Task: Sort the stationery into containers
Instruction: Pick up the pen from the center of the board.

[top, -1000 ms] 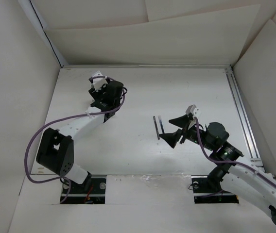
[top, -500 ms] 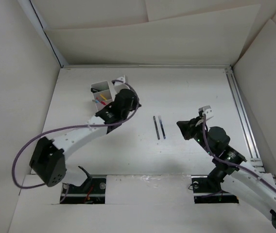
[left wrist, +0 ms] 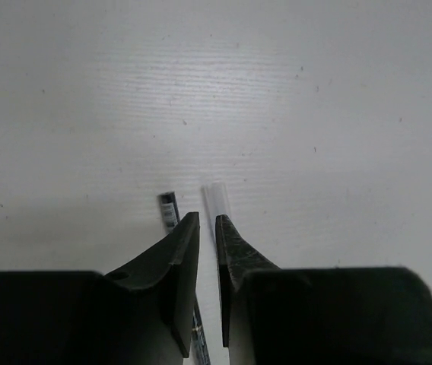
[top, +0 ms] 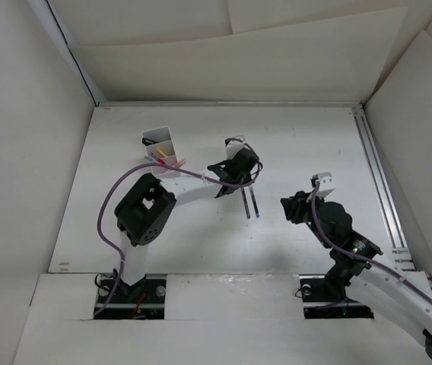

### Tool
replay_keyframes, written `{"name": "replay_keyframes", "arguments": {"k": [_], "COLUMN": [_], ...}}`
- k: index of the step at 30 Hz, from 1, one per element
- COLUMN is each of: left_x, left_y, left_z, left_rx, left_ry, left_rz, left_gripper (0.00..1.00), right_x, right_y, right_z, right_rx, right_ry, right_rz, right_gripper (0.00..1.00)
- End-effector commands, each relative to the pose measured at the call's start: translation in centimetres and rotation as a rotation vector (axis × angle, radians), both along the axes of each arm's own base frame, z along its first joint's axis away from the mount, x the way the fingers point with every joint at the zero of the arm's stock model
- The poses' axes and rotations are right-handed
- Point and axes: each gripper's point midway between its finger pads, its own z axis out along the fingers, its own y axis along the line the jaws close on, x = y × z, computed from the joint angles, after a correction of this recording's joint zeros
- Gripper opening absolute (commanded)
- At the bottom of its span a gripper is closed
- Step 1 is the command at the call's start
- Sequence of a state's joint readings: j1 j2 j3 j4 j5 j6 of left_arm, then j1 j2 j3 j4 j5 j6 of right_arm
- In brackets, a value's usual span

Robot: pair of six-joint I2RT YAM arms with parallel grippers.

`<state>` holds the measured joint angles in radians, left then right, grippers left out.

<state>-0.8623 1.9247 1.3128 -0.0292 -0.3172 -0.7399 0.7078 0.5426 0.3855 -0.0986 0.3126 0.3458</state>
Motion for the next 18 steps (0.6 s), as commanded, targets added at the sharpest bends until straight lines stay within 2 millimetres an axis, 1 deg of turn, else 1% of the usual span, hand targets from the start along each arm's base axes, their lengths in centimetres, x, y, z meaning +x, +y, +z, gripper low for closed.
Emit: {"name": "replay_keyframes", "arguments": {"k": [1,2,3,4,5,9,12,14,15,16,17,18], "left_x": [1.3,1.5,1.6,1.8,1.7,2.1,2.2,2.1,2.2,2.1,2.0,2.0], "left_y": [0.0,-0.2,0.3,0.5,0.9,1.4,1.9,1.9,1.6,1.0,1.1,1.1], "left_z": [0.1,0.1,-0.8,-0.6,-1.1,-0.8,-1.3,-2.5,-2.6,-2.2,-2.8,-2.8], "left_rx": [0.02,0.019,0.058,0.069,0.082,0.104,0.132,0.156,0.151,0.142,0.152,0.159], "left_ry": [-0.017,-0.018,-0.01,-0.016,-0.009,-0.027,-0.023,-0.005,0.0,-0.007,0.0,-0.002], "left_rz": [0.052,0.052,0.069,0.08,0.097,0.123,0.134,0.133,0.127,0.118,0.118,0.111], "left_gripper": [0.12,0.12,0.12,0.12,0.12,0.12,0.13,0.15,0.15,0.16,0.16,0.18], "right_x": [0.2,0.2,0.1,0.1,0.0,0.0,0.0,-0.1,-0.1,-0.2,-0.2,-0.3], "right_y": [-0.5,-0.5,-0.6,-0.6,-0.5,-0.5,-0.5,-0.3,-0.3,-0.2,-0.2,-0.1], "right_z": [0.7,1.0,0.6,0.6,0.8,0.8,0.8,0.8,0.8,0.8,1.1,0.6], "right_rx": [0.023,0.031,0.025,0.025,0.033,0.033,0.033,0.035,0.035,0.036,0.043,0.039], "right_ry": [-0.024,-0.033,-0.027,-0.027,-0.032,-0.032,-0.032,-0.031,-0.031,-0.029,-0.037,-0.029], "right_rz": [-0.033,-0.033,-0.033,-0.033,-0.024,-0.024,-0.024,-0.015,-0.015,-0.005,-0.005,0.004], "right_gripper": [0.39,0.39,0.39,0.39,0.4,0.4,0.41,0.41,0.41,0.41,0.41,0.41]}}
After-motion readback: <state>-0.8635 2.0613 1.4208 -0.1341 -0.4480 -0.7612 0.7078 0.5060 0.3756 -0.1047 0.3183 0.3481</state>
